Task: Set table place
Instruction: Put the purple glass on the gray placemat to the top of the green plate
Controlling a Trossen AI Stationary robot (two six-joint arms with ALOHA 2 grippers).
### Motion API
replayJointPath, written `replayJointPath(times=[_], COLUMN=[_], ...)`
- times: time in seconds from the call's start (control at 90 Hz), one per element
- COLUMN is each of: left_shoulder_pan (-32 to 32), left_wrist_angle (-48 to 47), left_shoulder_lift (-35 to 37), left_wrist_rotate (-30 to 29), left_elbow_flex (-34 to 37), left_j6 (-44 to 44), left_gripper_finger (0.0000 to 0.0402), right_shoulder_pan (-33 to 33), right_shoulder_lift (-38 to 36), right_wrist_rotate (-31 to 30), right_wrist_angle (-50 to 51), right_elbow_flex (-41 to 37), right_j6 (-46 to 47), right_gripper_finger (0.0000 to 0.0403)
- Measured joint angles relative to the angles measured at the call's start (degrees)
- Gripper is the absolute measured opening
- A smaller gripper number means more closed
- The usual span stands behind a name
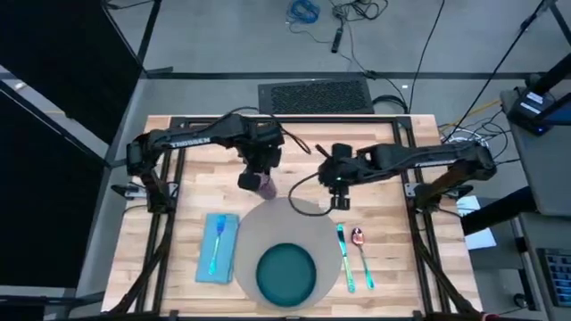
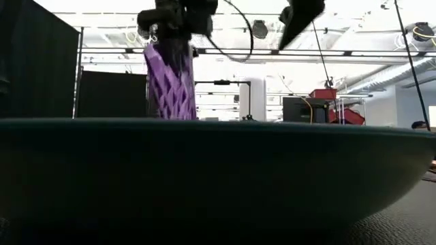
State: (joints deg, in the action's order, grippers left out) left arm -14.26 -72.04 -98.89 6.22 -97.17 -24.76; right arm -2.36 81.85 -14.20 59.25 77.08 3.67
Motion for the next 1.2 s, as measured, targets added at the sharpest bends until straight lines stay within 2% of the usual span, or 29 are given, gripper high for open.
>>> replayJointPath(times=[0.111,0.189,0.289,0.422,0.5,0.589,0.678,0.833,0.933,1.022,1.2], left_shoulder_pan=[0.04,0.02,0.12,0.9,0.96,0.99,2.36,4.76,4.88,5.03,4.9], left_wrist_angle=[0.95,3.43,5.81,7.89,7.67,8.03,14.48,16.17,15.97,16.0,15.72], left_shoulder_lift=[4.3,7.53,10.48,12.95,14.01,15.52,18.04,21.39,22.4,22.57,22.45], left_wrist_rotate=[0.92,2.51,3.57,3.64,2.87,0.75,-0.7,-6.04,-7.6,-8.87,-10.8], left_elbow_flex=[-1.65,-1.78,-1.78,-1.76,-1.76,-1.59,-0.34,0.99,1.05,1.06,1.08], left_j6=[1.59,3.33,5.84,7.92,8.04,9.0,9.24,7.89,7.95,7.9,7.26], left_gripper_finger=[0.0,0.0,0.0,0.0,0.0,0.0,0.0,0.0,0.0,0.0,0.0], right_shoulder_pan=[1.99,3.17,3.66,3.92,3.93,4.18,4.22,5.26,7.23,8.78,11.13], right_shoulder_lift=[-4.83,-8.79,-12.89,-14.26,-13.69,-13.11,-13.15,-13.21,-13.23,-13.0,-12.94], right_wrist_rotate=[-2.41,-2.2,-0.54,3.54,3.33,0.36,-0.88,1.78,5.91,8.3,8.55], right_wrist_angle=[-1.45,-7.74,-24.34,-53.09,-66.72,-78.78,-87.9,-90.27,-87.99,-87.4,-86.88], right_elbow_flex=[-8.76,-15.8,-24.43,-32.95,-34.82,-34.95,-34.91,-34.35,-33.05,-32.12,-31.69], right_j6=[4.07,5.67,4.26,-2.92,-10.32,-17.56,-18.07,-16.0,-13.53,-10.53,-0.55], right_gripper_finger=[0.0121,0.0121,0.0121,0.0121,0.0121,0.0121,0.0121,0.0125,0.0146,0.0184,0.0287])
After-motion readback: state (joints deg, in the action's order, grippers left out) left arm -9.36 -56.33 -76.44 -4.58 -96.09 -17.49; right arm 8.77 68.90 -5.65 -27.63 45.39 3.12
